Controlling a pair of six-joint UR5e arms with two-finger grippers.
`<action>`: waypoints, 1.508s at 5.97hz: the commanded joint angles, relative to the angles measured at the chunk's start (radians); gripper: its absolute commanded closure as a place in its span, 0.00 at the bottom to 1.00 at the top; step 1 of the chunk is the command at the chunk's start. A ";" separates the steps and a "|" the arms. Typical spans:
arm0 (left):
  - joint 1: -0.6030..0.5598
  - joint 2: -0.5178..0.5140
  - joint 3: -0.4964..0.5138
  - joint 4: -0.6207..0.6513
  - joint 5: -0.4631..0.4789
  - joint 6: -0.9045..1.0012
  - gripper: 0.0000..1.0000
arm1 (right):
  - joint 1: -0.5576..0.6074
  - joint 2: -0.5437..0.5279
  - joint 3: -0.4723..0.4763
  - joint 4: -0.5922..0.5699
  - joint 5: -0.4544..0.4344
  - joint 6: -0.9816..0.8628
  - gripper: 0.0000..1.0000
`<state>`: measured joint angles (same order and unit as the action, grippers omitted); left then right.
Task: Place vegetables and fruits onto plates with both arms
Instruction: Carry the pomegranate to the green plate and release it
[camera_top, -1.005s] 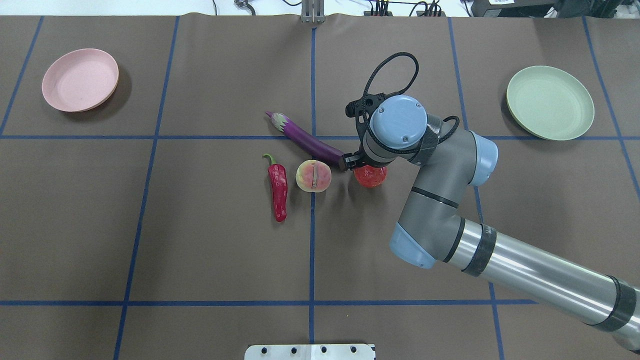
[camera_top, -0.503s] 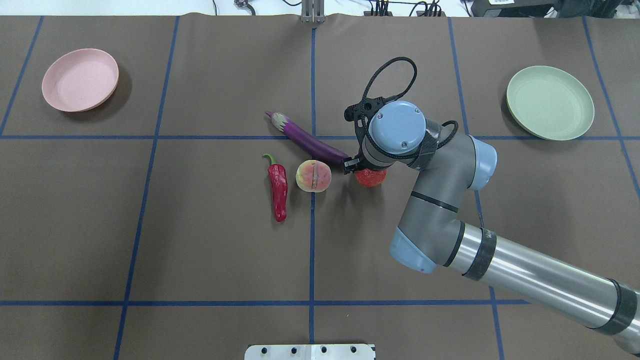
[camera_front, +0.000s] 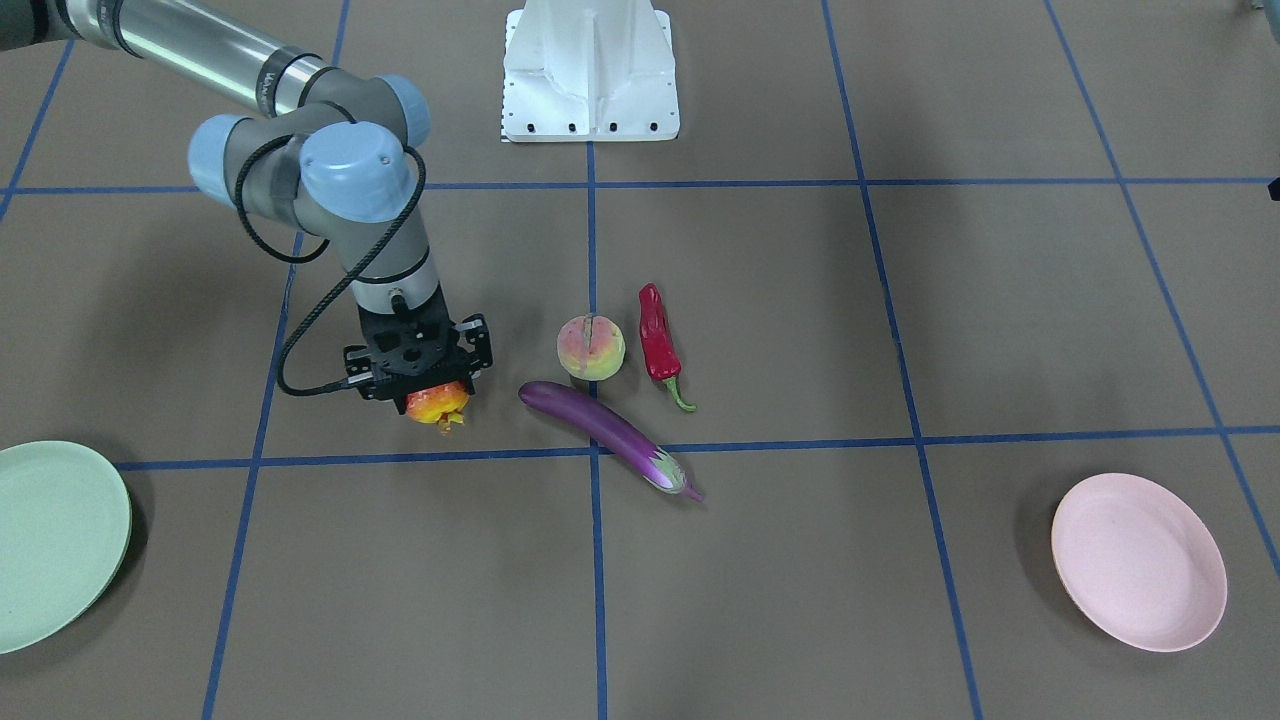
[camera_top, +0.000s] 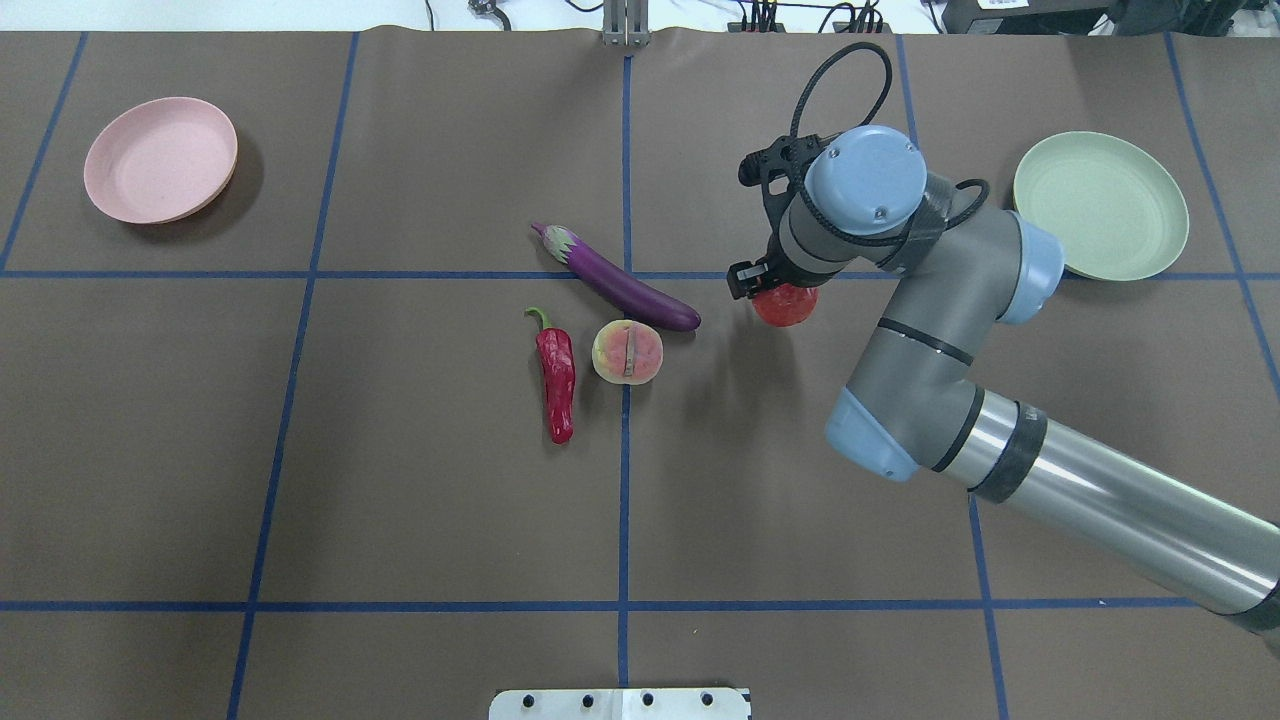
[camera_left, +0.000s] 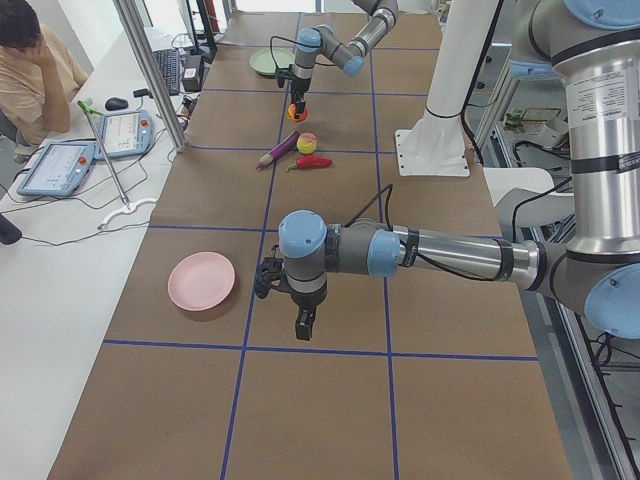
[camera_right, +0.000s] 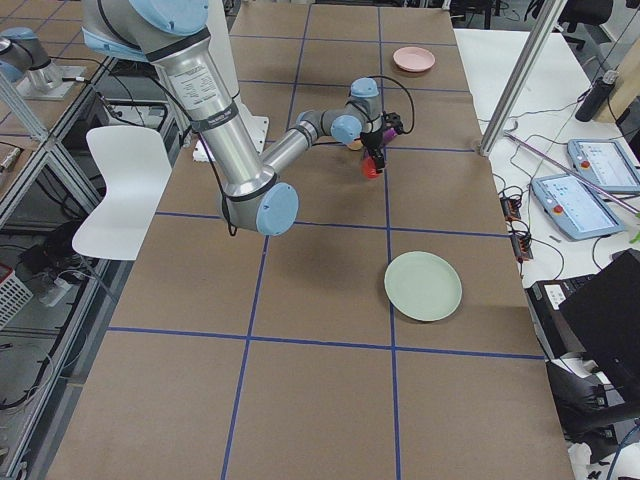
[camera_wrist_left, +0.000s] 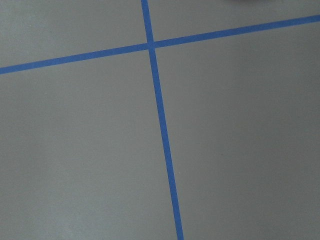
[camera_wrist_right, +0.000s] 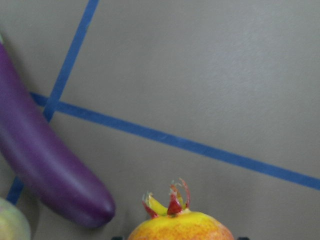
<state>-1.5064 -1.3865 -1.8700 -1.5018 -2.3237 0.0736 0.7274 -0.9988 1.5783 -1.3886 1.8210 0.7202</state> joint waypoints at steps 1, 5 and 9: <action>0.000 0.001 0.000 0.000 0.000 0.000 0.00 | 0.192 -0.102 -0.009 0.081 0.055 -0.184 1.00; 0.000 0.006 0.000 0.000 0.000 -0.002 0.00 | 0.432 -0.194 -0.259 0.374 0.427 -0.394 1.00; 0.000 0.006 0.000 0.000 0.001 0.000 0.00 | 0.458 -0.215 -0.437 0.565 0.463 -0.400 0.00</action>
<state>-1.5064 -1.3806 -1.8699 -1.5018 -2.3229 0.0732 1.1850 -1.2121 1.1393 -0.8292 2.2803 0.3096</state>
